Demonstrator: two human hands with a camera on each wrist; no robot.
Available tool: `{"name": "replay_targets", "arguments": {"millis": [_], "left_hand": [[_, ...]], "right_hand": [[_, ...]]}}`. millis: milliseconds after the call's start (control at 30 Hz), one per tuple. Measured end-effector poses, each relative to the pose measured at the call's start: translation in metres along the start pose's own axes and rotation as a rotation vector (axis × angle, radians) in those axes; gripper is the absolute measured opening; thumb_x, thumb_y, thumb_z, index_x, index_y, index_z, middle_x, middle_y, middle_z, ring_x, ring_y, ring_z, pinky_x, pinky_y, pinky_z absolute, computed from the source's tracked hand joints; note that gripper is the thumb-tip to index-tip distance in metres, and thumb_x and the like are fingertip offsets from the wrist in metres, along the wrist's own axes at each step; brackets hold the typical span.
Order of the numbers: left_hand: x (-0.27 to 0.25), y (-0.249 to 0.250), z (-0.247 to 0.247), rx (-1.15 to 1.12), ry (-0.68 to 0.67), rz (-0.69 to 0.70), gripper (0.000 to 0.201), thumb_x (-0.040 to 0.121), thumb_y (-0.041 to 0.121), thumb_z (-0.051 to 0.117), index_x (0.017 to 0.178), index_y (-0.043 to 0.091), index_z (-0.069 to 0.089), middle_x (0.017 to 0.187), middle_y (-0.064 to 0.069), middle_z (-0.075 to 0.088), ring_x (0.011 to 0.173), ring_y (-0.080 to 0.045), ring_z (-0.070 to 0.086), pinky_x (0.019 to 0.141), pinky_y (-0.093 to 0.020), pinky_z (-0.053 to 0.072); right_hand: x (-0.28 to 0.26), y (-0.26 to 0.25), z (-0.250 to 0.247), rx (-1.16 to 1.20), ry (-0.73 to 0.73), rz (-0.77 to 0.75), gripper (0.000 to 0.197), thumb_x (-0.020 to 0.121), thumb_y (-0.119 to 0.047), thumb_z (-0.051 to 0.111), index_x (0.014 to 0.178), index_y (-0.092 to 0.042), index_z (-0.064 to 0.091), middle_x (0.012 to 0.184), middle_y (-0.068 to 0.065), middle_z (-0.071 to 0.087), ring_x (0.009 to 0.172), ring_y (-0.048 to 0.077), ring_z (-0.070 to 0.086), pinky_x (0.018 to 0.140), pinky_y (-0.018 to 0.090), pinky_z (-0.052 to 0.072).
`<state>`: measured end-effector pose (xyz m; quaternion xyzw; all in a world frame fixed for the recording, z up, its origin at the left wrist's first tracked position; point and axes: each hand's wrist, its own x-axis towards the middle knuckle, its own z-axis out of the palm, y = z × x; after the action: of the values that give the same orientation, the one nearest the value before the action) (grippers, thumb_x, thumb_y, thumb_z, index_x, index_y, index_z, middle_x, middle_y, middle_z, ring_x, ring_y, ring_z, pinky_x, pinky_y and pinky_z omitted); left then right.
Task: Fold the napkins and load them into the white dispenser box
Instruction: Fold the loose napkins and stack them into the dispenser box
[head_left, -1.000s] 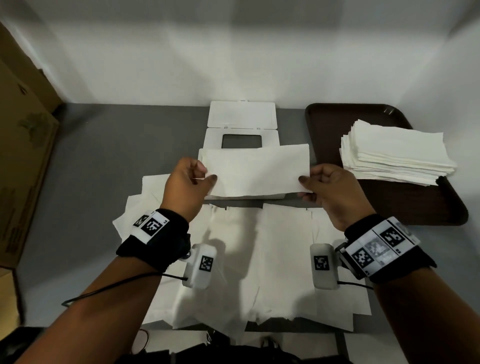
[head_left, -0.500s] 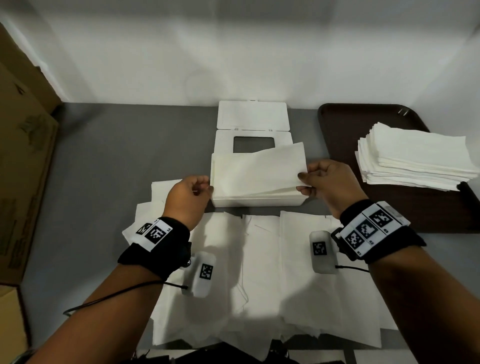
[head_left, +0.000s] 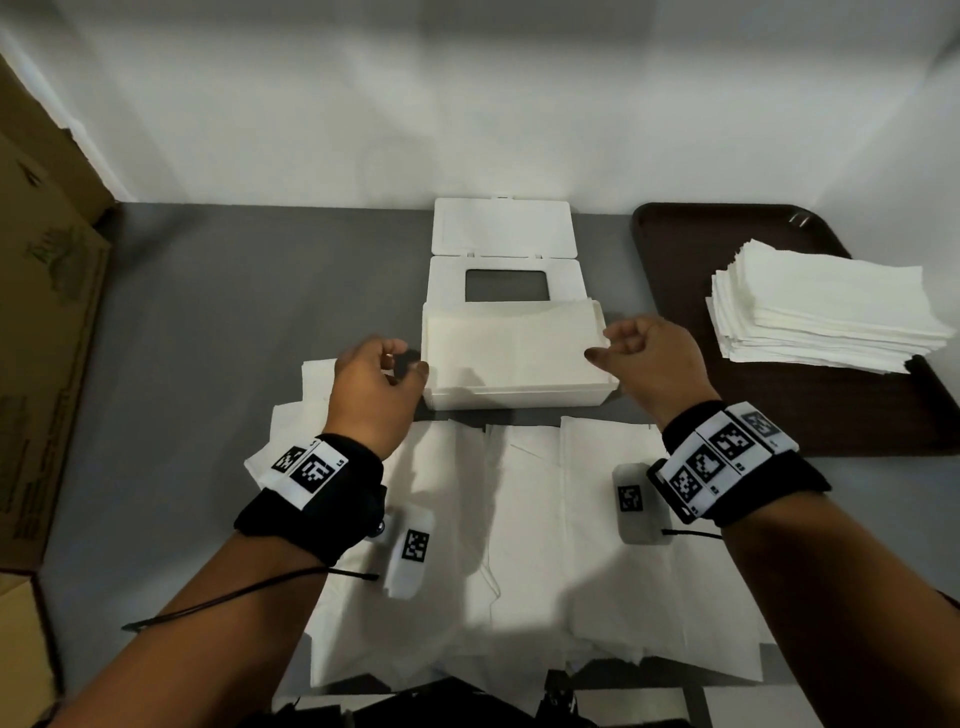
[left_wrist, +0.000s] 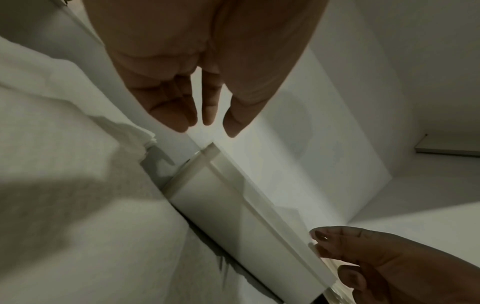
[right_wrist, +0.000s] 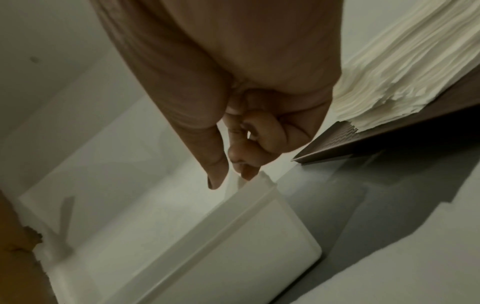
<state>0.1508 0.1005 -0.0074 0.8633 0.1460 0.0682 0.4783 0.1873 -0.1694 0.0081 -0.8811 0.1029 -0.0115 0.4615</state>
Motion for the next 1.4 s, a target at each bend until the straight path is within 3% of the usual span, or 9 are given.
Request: {"name": "replay_targets", "arguments": {"millis": [100, 267, 533, 700, 867, 1033, 1167, 1267, 1400], "left_hand": [[-0.007, 0.008, 0.003, -0.027, 0.014, 0.041, 0.015, 0.083, 0.026, 0.066, 0.094, 0.022, 0.057, 0.098, -0.001, 0.054, 0.087, -0.026, 0.061, 0.083, -0.040, 0.053], [-0.041, 0.029, 0.019, -0.059, -0.145, 0.047, 0.009, 0.088, 0.024, 0.062, 0.093, 0.018, 0.059, 0.076, 0.001, 0.056, 0.067, -0.013, 0.054, 0.064, -0.025, 0.044], [-0.101, 0.027, 0.066, 0.065, -0.461, -0.013, 0.022, 0.086, 0.032, 0.064, 0.099, 0.014, 0.061, 0.087, 0.001, 0.064, 0.080, -0.021, 0.064, 0.078, -0.039, 0.055], [-0.122, 0.031, 0.082, 0.100, -0.463, -0.071, 0.023, 0.086, 0.032, 0.064, 0.100, 0.015, 0.057, 0.086, 0.004, 0.061, 0.082, -0.024, 0.063, 0.081, -0.040, 0.055], [-0.129, 0.033, 0.094, 0.232, -0.433, -0.049, 0.016, 0.083, 0.028, 0.064, 0.085, 0.015, 0.055, 0.077, 0.003, 0.059, 0.076, -0.021, 0.057, 0.069, -0.030, 0.045], [-0.126, 0.039, 0.102, 0.250, -0.380, -0.061, 0.022, 0.081, 0.028, 0.068, 0.090, 0.013, 0.055, 0.088, 0.000, 0.060, 0.088, -0.021, 0.057, 0.075, -0.027, 0.041], [-0.123, 0.040, 0.108, 0.233, -0.383, -0.070, 0.024, 0.080, 0.028, 0.070, 0.092, 0.012, 0.057, 0.086, 0.002, 0.060, 0.085, -0.019, 0.057, 0.067, -0.023, 0.039], [-0.124, 0.041, 0.110, 0.226, -0.393, -0.024, 0.016, 0.082, 0.026, 0.067, 0.079, 0.017, 0.055, 0.074, 0.008, 0.055, 0.073, -0.015, 0.052, 0.056, -0.018, 0.033], [-0.127, 0.047, 0.106, 0.214, -0.395, 0.074, 0.033, 0.087, 0.024, 0.062, 0.064, 0.015, 0.039, 0.062, 0.003, 0.042, 0.061, -0.018, 0.039, 0.055, -0.025, 0.029]], "right_hand": [[-0.009, 0.007, -0.014, -0.016, 0.038, -0.014, 0.027, 0.078, -0.026, 0.078, 0.097, -0.016, 0.062, 0.080, 0.001, 0.065, 0.067, 0.013, 0.060, 0.066, 0.027, 0.051], [-0.043, 0.031, -0.040, 0.062, -0.006, 0.067, 0.019, 0.082, -0.023, 0.075, 0.092, -0.011, 0.064, 0.080, 0.007, 0.066, 0.057, 0.014, 0.059, 0.049, 0.019, 0.042], [-0.101, 0.075, -0.067, 0.055, -0.253, 0.248, 0.020, 0.086, -0.024, 0.071, 0.094, -0.006, 0.066, 0.087, 0.011, 0.071, 0.071, 0.018, 0.066, 0.063, 0.029, 0.053], [-0.112, 0.082, -0.068, 0.037, -0.358, 0.246, 0.037, 0.089, -0.027, 0.067, 0.092, 0.010, 0.065, 0.082, 0.018, 0.066, 0.071, 0.017, 0.064, 0.061, 0.026, 0.052], [-0.108, 0.084, -0.061, -0.016, -0.341, 0.205, 0.036, 0.088, -0.030, 0.068, 0.079, 0.005, 0.068, 0.072, 0.018, 0.068, 0.074, 0.035, 0.069, 0.073, 0.044, 0.059], [-0.106, 0.087, -0.053, -0.040, -0.308, 0.191, 0.040, 0.084, -0.029, 0.072, 0.083, 0.010, 0.063, 0.079, 0.026, 0.068, 0.077, 0.040, 0.067, 0.074, 0.054, 0.056], [-0.105, 0.088, -0.051, -0.049, -0.300, 0.185, 0.034, 0.084, -0.030, 0.072, 0.085, 0.002, 0.063, 0.084, 0.020, 0.069, 0.080, 0.035, 0.067, 0.078, 0.052, 0.056], [-0.105, 0.091, -0.052, -0.050, -0.305, 0.181, 0.030, 0.084, -0.033, 0.072, 0.087, -0.005, 0.062, 0.085, 0.016, 0.069, 0.082, 0.033, 0.067, 0.080, 0.051, 0.056], [-0.105, 0.089, -0.059, -0.005, -0.270, 0.186, 0.026, 0.084, -0.038, 0.071, 0.096, -0.017, 0.060, 0.091, 0.006, 0.066, 0.084, 0.023, 0.066, 0.081, 0.044, 0.057]]}}
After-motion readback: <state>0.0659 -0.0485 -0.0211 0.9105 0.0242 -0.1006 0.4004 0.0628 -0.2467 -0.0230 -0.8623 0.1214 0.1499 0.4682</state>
